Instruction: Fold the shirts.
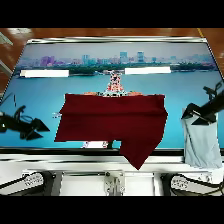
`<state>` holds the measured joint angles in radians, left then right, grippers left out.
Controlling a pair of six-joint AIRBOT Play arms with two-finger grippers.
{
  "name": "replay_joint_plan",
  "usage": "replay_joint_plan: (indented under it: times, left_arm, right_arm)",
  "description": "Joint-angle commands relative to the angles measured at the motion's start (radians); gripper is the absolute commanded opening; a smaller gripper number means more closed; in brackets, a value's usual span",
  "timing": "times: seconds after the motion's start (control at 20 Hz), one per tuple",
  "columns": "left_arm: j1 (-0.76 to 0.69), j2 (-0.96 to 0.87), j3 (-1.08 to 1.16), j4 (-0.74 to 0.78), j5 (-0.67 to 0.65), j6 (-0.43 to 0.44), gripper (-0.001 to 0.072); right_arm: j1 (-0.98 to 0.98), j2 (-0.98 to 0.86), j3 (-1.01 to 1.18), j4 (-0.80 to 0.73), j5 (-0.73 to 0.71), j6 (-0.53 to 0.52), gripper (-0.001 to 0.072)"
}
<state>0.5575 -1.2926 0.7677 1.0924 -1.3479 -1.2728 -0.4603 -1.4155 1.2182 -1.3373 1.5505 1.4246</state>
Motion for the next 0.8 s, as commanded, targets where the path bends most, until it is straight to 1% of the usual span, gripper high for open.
replay_joint_plan:
  times: [0.0, 0.15, 0.3, 0.45, 0.5, 0.55, 0.6, 0.65, 0.7, 0.75]
  left_arm:
    - [0.086, 0.065, -0.200, -0.128, 0.111, 0.088, 0.0597]
    - [0.053, 0.057, -0.216, -0.158, 0.151, 0.099, 0.0595]
    - [0.014, 0.031, -0.218, -0.171, 0.190, 0.098, 0.0594]
    - [-0.027, -0.004, -0.217, -0.223, 0.244, 0.099, 0.0579]
    - [-0.043, -0.015, -0.217, -0.253, 0.260, 0.099, 0.0550]
    - [-0.058, -0.024, -0.217, -0.276, 0.268, 0.100, 0.0379]
    - [-0.072, -0.029, -0.217, -0.284, 0.272, 0.102, 0.0263]
    - [-0.084, -0.030, -0.217, -0.285, 0.272, 0.102, 0.0170]
    - [-0.092, -0.030, -0.217, -0.286, 0.267, 0.103, 0.0113]
    - [-0.096, -0.030, -0.217, -0.286, 0.257, 0.103, 0.0104]
  right_arm:
    - [-0.065, 0.066, -0.146, 0.103, -0.061, -0.035, 0.0647]
    - [-0.060, 0.066, -0.157, 0.103, -0.105, -0.034, 0.0647]
    - [-0.060, 0.066, -0.157, 0.101, -0.115, -0.033, 0.0647]
    - [-0.060, 0.066, -0.157, 0.101, -0.124, -0.029, 0.0647]
    - [-0.060, 0.066, -0.157, 0.101, -0.128, -0.023, 0.0647]
    - [-0.060, 0.066, -0.157, 0.101, -0.131, -0.014, 0.0647]
    - [-0.060, 0.066, -0.157, 0.098, -0.132, -0.011, 0.0647]
    - [-0.060, 0.066, -0.157, 0.093, -0.130, -0.010, 0.0647]
    - [-0.060, 0.066, -0.161, 0.084, -0.130, -0.003, 0.0647]
    - [-0.059, 0.066, -0.177, 0.083, -0.125, -0.003, 0.0647]
